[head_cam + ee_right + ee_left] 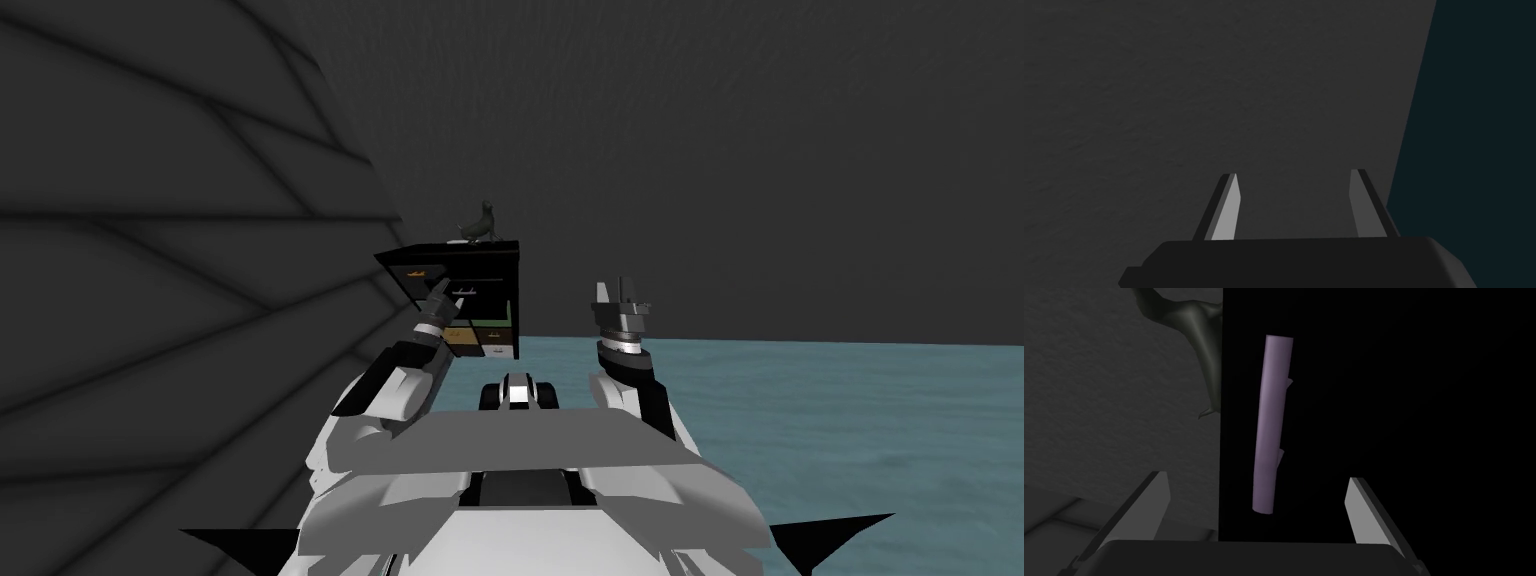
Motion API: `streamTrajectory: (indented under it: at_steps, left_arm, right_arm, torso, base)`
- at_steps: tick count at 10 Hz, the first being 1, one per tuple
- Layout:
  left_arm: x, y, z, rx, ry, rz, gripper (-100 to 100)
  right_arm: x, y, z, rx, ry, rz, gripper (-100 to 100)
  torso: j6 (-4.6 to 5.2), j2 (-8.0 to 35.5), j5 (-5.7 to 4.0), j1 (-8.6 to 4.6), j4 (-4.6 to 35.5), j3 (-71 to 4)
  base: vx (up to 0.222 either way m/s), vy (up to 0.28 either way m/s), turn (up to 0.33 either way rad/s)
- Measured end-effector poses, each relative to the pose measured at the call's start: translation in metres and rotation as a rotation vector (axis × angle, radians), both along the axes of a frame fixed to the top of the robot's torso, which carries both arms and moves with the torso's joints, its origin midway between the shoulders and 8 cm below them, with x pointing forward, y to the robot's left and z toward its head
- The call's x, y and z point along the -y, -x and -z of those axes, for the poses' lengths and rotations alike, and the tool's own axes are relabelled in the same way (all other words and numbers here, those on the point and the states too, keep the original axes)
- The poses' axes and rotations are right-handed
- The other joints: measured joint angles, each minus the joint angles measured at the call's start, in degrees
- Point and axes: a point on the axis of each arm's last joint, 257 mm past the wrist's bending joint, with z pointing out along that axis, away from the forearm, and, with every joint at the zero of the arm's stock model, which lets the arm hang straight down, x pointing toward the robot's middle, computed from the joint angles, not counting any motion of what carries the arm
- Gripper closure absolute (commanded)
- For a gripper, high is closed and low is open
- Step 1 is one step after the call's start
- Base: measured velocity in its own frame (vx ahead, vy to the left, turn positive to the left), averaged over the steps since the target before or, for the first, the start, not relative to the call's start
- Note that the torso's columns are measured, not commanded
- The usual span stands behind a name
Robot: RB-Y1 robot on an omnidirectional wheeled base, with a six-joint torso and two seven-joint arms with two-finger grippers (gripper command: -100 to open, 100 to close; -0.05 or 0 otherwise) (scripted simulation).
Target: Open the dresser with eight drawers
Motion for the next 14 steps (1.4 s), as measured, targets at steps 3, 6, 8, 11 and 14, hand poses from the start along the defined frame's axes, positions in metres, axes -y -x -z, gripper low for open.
streamTrajectory:
  at_steps: [3,6,8,11,14]
  left_arm:
    - [0.01,-0.008,-0.017,0.002,0.0,0.04,-100]
    - [0.02,-0.014,-0.031,0.003,-0.002,0.073,-100]
    - [0.026,-0.016,-0.041,0.003,-0.006,0.094,-100]
    - [0.028,-0.018,-0.042,-0.011,-0.009,0.106,0]
    - [0.028,-0.018,-0.041,-0.013,-0.009,0.106,0]
  right_arm:
    - [0.0,0.0,0.0,0.0,0.0,0.0,0]
    - [0.0,0.0,0.0,0.0,0.0,0.0,0]
    - [0.0,0.0,0.0,0.0,0.0,0.0,0]
    - [0.0,0.0,0.0,0.0,0.0,0.0,0]
    - [0.0,0.0,0.0,0.0,0.0,0.0,0]
  torso:
    - [-0.02,0.28,-0.04,-0.11,0.08,0.18]
    - [-0.01,0.32,-0.02,-0.06,0.09,0.2]
    - [-0.03,0.27,-0.02,-0.07,0.09,0.17]
    - [-0.02,0.36,-0.02,-0.03,0.13,0.22]
    - [-0.03,0.3,-0.02,-0.07,0.1,0.19]
  base:
    - [0.015,-0.023,0.139]
    - [0.002,-0.019,0.081]
    - [-0.001,-0.024,0.132]
    - [0.001,-0.005,0.007]
    - [0.0,0.0,0.0]
